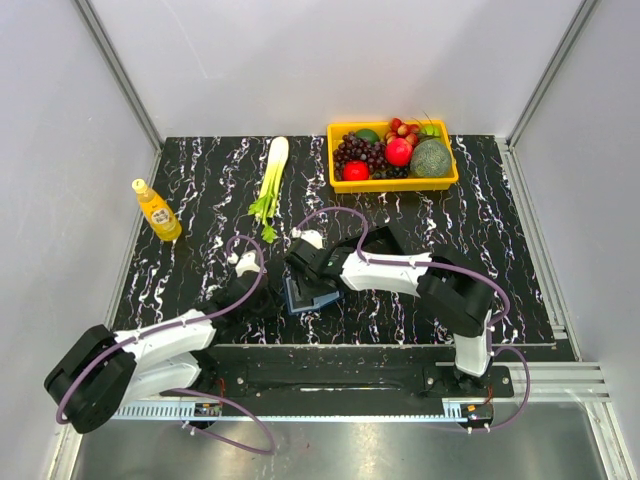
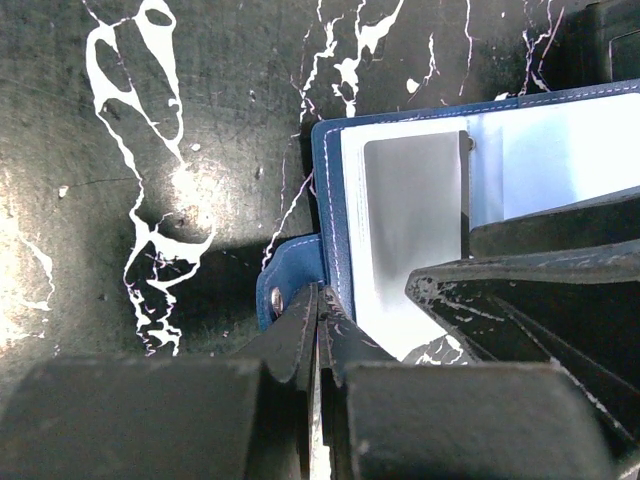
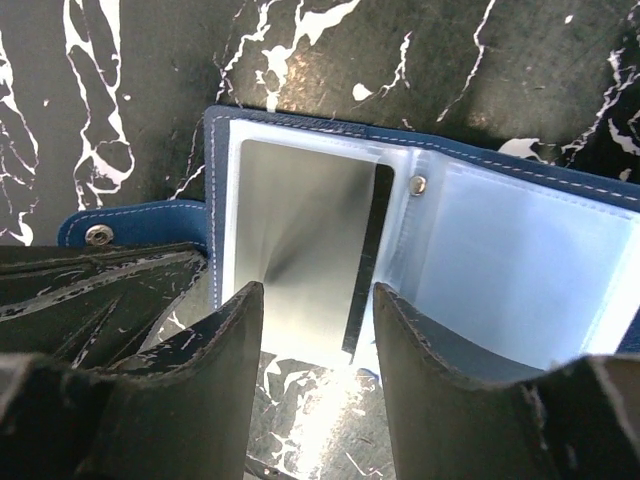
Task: Put the credit cards into the card holder
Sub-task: Insert the credit card into the card holder.
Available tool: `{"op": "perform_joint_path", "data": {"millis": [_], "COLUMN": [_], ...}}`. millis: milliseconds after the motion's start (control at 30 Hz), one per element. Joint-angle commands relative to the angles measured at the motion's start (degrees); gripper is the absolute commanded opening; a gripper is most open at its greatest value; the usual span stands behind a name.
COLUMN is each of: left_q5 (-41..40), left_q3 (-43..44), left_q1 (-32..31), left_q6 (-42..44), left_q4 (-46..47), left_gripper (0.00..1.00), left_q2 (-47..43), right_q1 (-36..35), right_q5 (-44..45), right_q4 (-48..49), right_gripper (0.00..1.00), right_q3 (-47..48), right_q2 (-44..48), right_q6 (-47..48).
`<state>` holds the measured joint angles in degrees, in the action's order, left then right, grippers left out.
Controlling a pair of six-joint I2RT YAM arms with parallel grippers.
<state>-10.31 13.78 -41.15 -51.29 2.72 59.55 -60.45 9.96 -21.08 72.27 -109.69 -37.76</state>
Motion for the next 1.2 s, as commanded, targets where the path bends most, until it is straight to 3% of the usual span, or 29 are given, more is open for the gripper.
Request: {"op": "perform_joint_path", "data": {"millis": [0, 567, 900, 1167], "left_q5": [0.9, 2.57, -0.85, -2.61], "left_q3": [0.72, 0.37, 2.04, 6.34], "left_q1": [-0.25, -0.25, -0.16, -0.25], "left_q6": [0.22, 0.14, 1.36, 4.35], "left_q4": [2.46, 4.49, -1.31, -5.53], "left_gripper": [0.02, 0.01, 0.02, 0.07], "left_q2": [0.92, 2.59, -2.24, -5.58], "right_q1": [-0.37, -0.29, -0.2, 2.17], "right_q5": [-2.57, -8.64, 1.02, 4.37], "right_q4": [1.21, 10.27, 8.34, 5.09], "right_gripper": [0.53, 0.52, 0.55, 0.5], "right_q3": [0.59, -3.1, -5.21, -5.12], "right_q2": [-0.52, 0.44, 8.78, 12.13], "right_q6": [-0.29, 0.05, 3.47, 5.5]}}
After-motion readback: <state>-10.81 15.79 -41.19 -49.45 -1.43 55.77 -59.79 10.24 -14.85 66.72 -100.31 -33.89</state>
